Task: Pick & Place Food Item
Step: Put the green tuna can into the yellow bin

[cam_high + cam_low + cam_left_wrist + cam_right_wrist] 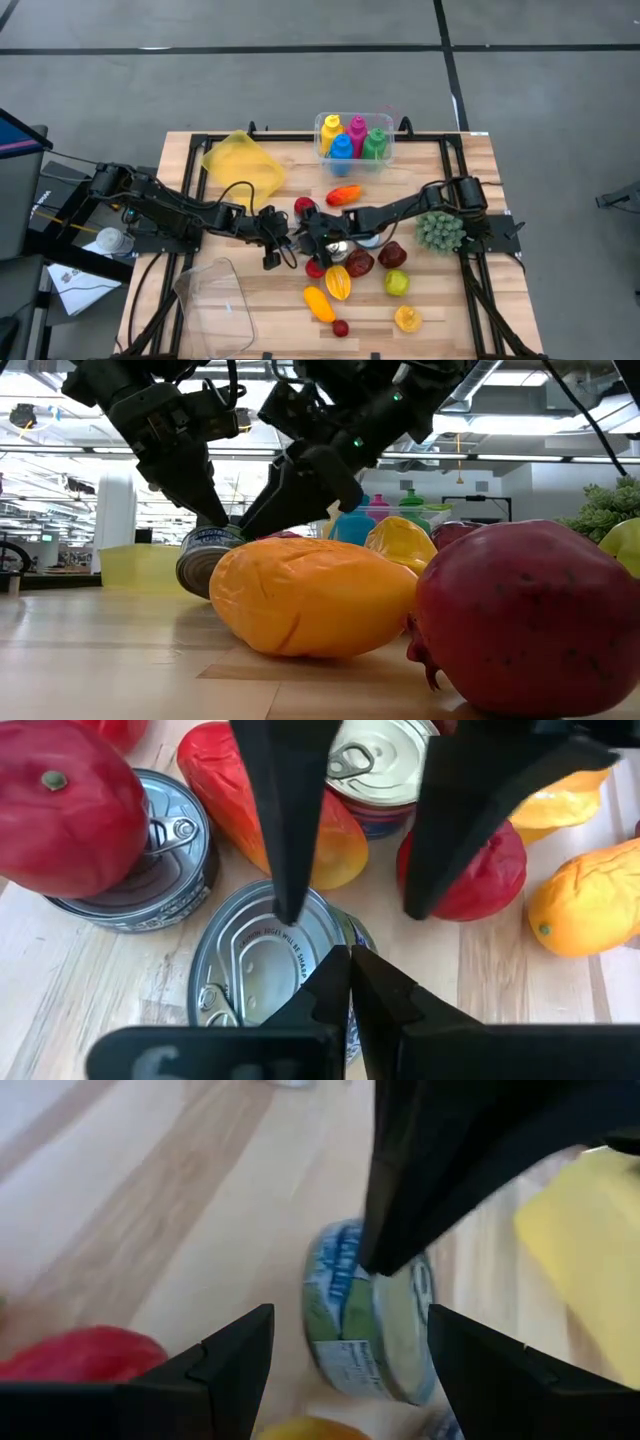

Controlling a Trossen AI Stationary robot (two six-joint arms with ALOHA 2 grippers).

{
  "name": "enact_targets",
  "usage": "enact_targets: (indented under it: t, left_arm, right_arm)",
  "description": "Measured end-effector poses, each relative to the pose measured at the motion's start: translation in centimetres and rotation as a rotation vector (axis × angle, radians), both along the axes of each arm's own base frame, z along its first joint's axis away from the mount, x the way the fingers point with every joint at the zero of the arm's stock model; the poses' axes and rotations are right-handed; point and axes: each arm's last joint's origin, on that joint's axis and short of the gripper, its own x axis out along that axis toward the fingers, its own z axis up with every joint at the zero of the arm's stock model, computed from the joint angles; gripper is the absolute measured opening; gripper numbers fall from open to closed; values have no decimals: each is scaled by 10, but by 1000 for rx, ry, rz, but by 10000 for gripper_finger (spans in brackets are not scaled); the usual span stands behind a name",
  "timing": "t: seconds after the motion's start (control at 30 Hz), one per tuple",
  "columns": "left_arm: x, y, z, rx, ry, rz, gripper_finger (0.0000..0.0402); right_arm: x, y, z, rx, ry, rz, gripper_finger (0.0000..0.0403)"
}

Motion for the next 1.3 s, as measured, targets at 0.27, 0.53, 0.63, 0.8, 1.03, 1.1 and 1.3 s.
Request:
enact_targets:
  t: [0.27, 0.53, 0.63, 0.8, 1.03, 1.1, 1.3]
  left_arm:
    - [1, 5, 0, 1, -4, 34, 0]
    - [4, 8, 3, -13, -40, 58, 0]
    - [5, 8, 3, -16, -48, 60, 0]
    - [3, 8, 4, -42, -48, 87, 0]
    - [-17, 24, 13, -256, 23, 405, 0]
    - [-25, 27, 17, -289, 46, 478, 0]
    - [-26, 26, 24, -290, -13, 496, 8]
  right_arm:
    - [5, 2, -14, 7, -2, -8, 255]
    - [10, 1, -30, -101, -20, -137, 228]
    - [11, -3, -27, -103, -37, -153, 171]
    - [9, -8, -30, -92, 8, -141, 28]
    - [-5, -6, 16, 6, -2, -119, 4]
    - [-10, -7, 28, 22, -5, -133, 5]
    - [-27, -9, 66, 78, -28, -173, 7]
